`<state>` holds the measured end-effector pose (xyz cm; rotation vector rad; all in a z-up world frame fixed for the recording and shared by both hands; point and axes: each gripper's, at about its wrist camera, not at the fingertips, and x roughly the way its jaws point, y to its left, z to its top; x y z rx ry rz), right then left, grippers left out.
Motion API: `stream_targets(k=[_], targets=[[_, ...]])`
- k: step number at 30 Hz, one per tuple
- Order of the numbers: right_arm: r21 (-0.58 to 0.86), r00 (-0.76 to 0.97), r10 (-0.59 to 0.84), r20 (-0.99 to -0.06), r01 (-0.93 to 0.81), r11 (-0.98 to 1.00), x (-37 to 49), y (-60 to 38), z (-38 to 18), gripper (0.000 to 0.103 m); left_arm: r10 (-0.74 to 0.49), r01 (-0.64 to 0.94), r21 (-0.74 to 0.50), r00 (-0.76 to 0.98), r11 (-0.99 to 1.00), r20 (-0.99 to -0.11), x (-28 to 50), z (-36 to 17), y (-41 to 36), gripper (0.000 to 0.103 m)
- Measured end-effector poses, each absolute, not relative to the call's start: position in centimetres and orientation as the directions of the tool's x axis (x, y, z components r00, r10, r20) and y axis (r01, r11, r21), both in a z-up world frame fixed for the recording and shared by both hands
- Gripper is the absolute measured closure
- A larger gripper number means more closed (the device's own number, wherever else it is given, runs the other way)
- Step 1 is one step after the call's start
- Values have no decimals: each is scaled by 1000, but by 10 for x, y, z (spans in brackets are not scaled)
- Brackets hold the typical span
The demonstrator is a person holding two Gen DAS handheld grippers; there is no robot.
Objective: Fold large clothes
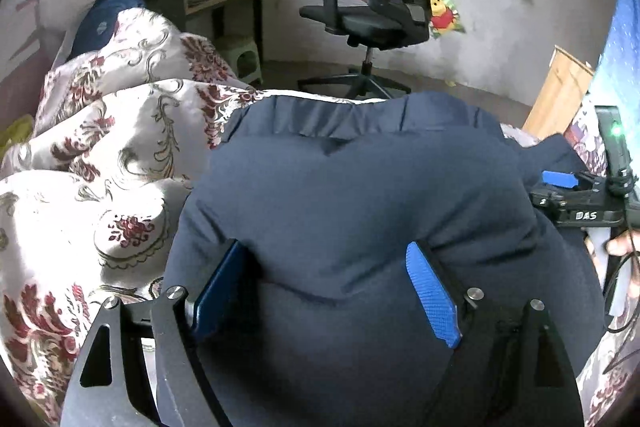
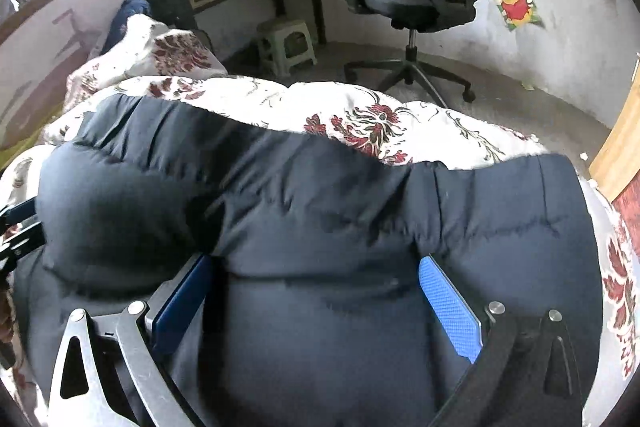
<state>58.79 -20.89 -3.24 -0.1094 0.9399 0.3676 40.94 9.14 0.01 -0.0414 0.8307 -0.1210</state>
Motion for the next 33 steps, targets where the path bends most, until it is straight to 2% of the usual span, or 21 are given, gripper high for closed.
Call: stream_targets(k=[5, 14, 21, 29, 31, 33], targets=[[40, 531, 238, -813, -357, 933, 597, -200, -42, 0, -142, 98, -103, 677, 990, -722, 408, -7, 94, 20], [90, 458, 268, -848, -374, 923, 610, -201, -49, 0, -201, 128, -158, 717, 979, -668, 400, -19, 102, 19], [65, 528, 269, -806, -372, 926, 596, -202, -49, 0, -206, 127, -170, 762, 977, -614, 382, -17, 102, 19], [64, 554, 285, -782, -384, 921, 581, -217, -35, 0, -138, 74, -124, 749, 989, -648, 376, 4, 117, 19], [22, 585, 262, -768, -385, 923, 574, -224, -28, 0, -142, 39, -167, 733, 985, -666, 377, 5, 133, 19], [-17, 619, 245, -746, -386, 922, 565, -237, -20, 0, -203, 24, -259, 691, 966, -694, 380, -1, 153, 20]])
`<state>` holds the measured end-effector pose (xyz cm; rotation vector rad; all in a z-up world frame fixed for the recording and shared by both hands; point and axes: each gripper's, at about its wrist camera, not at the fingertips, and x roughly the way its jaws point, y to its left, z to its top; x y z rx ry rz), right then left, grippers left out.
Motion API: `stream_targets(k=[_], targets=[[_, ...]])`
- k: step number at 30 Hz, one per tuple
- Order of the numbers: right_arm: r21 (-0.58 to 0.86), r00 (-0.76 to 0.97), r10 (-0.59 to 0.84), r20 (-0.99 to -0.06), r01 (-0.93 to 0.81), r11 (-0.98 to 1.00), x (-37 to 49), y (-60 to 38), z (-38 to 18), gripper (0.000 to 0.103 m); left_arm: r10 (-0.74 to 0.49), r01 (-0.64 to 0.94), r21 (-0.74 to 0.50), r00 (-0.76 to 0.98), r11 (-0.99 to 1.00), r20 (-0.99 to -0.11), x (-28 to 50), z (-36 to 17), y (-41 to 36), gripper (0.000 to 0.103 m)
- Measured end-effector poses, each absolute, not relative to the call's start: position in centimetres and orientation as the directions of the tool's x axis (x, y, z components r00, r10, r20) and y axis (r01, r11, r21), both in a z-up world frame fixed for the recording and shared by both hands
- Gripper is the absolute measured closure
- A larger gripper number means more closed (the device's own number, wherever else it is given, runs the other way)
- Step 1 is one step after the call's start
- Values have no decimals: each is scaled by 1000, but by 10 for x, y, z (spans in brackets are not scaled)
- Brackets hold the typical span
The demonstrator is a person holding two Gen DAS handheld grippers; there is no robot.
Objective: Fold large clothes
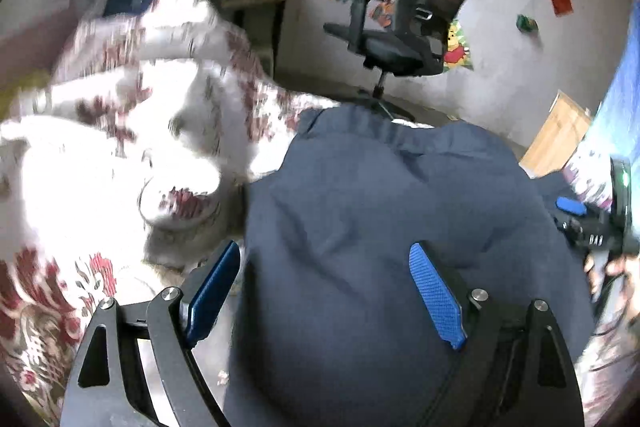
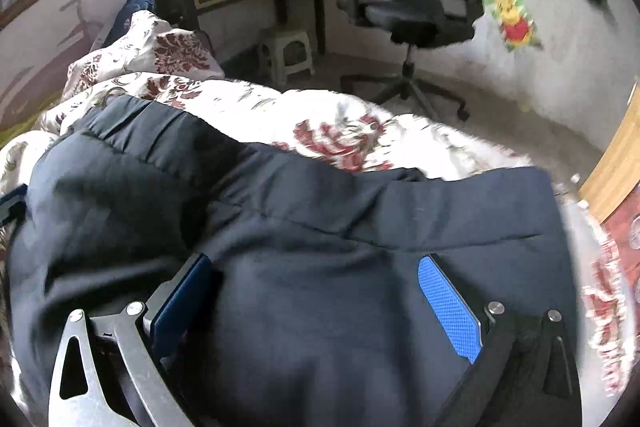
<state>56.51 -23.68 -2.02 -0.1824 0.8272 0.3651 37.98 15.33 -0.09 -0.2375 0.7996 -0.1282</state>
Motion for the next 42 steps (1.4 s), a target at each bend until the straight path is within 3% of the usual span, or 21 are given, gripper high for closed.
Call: stream_targets(k=[4, 9, 17, 25, 36, 41, 42], targets=[[-89, 673, 219, -707, -391, 916, 544, -269, -8, 0, -311, 14, -388, 622, 922, -718, 384, -14, 181, 20], [-87, 665, 182, -724, -349, 933, 532, -312, -11, 0, -401, 46, -458, 567, 888, -720, 392, -22, 188, 20], [233, 528, 338, -779, -257, 938, 554, -366, -35, 0, -489, 50, -545, 512, 837, -706, 416, -32, 195, 17], [473, 409, 515, -753, -205, 857, 581, -383, -68, 0, -563, 75, -602, 461, 795, -685, 420, -41, 209, 15], [545, 352, 572, -741, -182, 819, 576, -372, -67, 1, -626, 34, -676, 414, 736, -661, 427, -37, 223, 17], [530, 352, 546, -761, -149, 835, 570, -362, -59, 39, -590, 12, -650, 433, 760, -682, 421, -28, 221, 41], [518, 355, 534, -767, -149, 842, 567, -360, -56, 43, -574, 8, -637, 444, 771, -688, 419, -25, 218, 44]])
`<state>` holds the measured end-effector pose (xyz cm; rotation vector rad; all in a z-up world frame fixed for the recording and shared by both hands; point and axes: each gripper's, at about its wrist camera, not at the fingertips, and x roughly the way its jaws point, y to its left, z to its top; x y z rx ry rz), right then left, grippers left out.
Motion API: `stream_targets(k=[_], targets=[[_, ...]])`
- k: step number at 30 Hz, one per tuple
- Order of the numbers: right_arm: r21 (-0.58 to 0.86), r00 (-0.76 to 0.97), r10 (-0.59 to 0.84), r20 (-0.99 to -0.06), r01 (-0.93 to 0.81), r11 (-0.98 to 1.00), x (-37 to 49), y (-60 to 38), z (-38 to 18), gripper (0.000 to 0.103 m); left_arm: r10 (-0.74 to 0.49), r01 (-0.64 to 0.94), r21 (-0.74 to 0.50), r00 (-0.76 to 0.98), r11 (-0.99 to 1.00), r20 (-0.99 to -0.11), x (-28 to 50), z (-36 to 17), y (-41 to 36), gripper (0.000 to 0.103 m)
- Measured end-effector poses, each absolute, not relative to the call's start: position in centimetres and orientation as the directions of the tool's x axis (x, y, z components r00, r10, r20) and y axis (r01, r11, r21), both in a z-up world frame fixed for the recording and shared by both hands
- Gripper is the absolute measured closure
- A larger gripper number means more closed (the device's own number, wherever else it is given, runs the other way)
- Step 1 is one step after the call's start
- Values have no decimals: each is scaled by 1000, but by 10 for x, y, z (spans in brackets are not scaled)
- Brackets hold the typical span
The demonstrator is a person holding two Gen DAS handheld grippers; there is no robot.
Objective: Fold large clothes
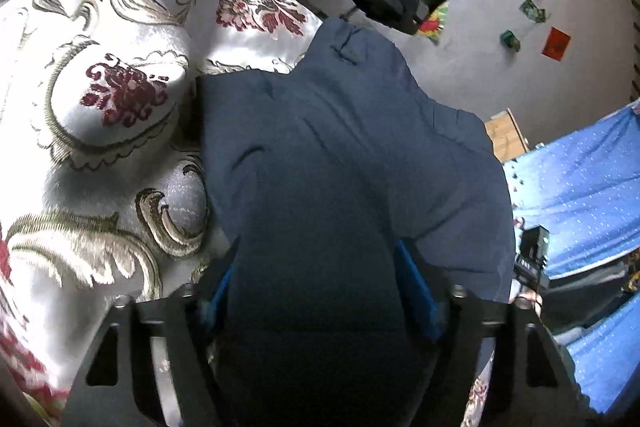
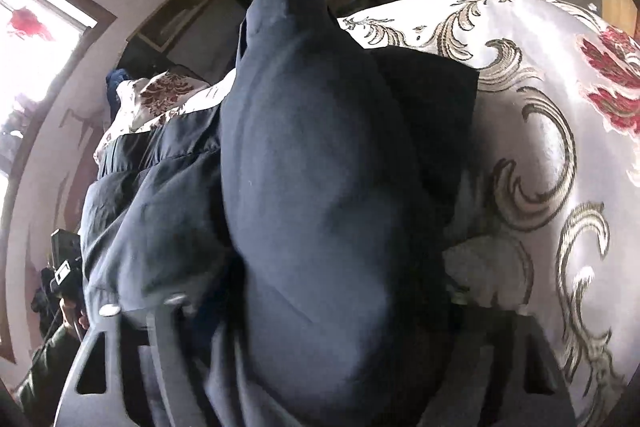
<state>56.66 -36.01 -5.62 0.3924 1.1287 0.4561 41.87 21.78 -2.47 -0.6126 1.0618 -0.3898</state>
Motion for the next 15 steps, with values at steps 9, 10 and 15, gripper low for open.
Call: stream_targets(k=[9, 10, 15], targets=[[257, 481, 339, -809, -228, 939, 526, -321, -14, 80, -406, 34, -467, 551, 884, -729, 388, 9, 177, 82], [215, 506, 314, -803, -245, 945, 520, -316, -6, 82, -399, 44, -456, 565, 889, -723, 385, 14, 174, 84], [132, 609, 278, -742, -274, 953, 497, -314, 38, 86, -411, 63, -474, 605, 878, -682, 388, 32, 150, 88]])
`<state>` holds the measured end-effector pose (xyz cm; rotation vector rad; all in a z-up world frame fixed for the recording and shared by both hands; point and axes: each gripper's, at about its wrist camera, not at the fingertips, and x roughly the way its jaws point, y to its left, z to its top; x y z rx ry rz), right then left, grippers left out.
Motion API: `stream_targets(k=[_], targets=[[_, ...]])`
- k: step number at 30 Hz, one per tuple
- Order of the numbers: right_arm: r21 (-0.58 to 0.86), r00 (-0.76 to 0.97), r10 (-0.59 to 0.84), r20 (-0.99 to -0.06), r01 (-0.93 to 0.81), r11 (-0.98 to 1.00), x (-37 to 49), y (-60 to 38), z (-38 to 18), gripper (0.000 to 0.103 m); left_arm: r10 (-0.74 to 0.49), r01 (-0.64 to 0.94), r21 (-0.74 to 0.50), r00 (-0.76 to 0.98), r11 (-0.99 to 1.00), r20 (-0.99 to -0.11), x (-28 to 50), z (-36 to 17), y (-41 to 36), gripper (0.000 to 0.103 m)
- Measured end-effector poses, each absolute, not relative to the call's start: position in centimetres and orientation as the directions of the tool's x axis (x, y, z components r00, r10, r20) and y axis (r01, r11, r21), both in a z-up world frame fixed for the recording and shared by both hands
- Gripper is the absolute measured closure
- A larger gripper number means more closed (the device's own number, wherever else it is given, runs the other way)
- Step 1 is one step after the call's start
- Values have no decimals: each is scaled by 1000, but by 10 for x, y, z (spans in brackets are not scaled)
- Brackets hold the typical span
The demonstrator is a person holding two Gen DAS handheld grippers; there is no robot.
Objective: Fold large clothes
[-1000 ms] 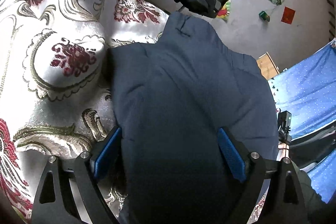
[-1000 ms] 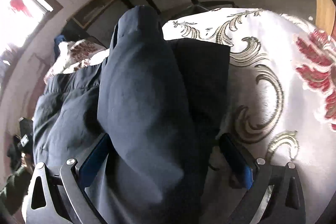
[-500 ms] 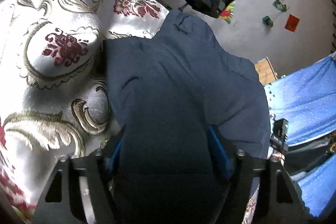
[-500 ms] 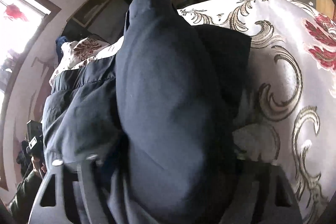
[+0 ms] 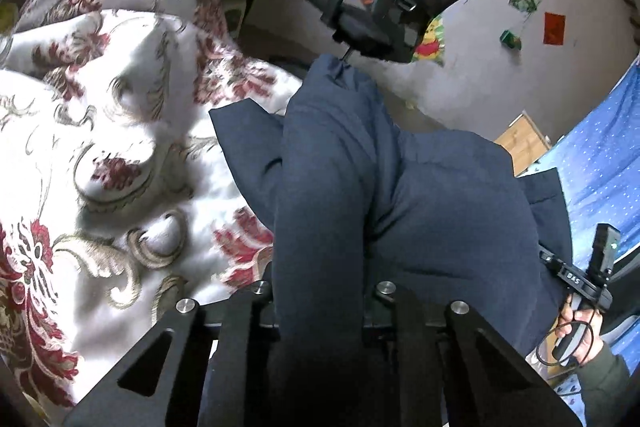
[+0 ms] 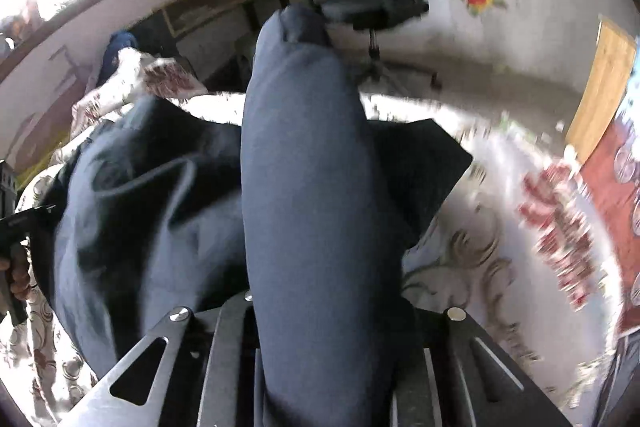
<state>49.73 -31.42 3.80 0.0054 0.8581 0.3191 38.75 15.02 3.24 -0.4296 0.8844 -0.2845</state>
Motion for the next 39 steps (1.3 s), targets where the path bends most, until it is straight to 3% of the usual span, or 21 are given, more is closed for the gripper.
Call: stream_targets(k=[9, 24, 33, 35, 39], targets=[[66, 710, 197, -676, -208, 976, 482, -353, 84, 87, -481, 155, -496, 594, 855, -645, 401, 41, 82, 89], [-1, 649, 66, -758, -102, 995, 481, -394, 40, 84, -461, 158, -459, 567, 874, -683, 419, 9, 47, 87], [-49, 583, -26, -812, -25, 998, 486, -403, 21, 58, -403, 55, -448, 546, 892, -735, 416, 8, 57, 60], [-65, 578, -49, -815, -8, 998, 484, -406, 20, 40, -369, 30, -425, 553, 905, -747, 415, 10, 57, 51], [-105, 622, -106, -775, 38, 994, 474, -407, 33, 20, -287, -26, -379, 605, 925, -742, 405, 21, 60, 33]])
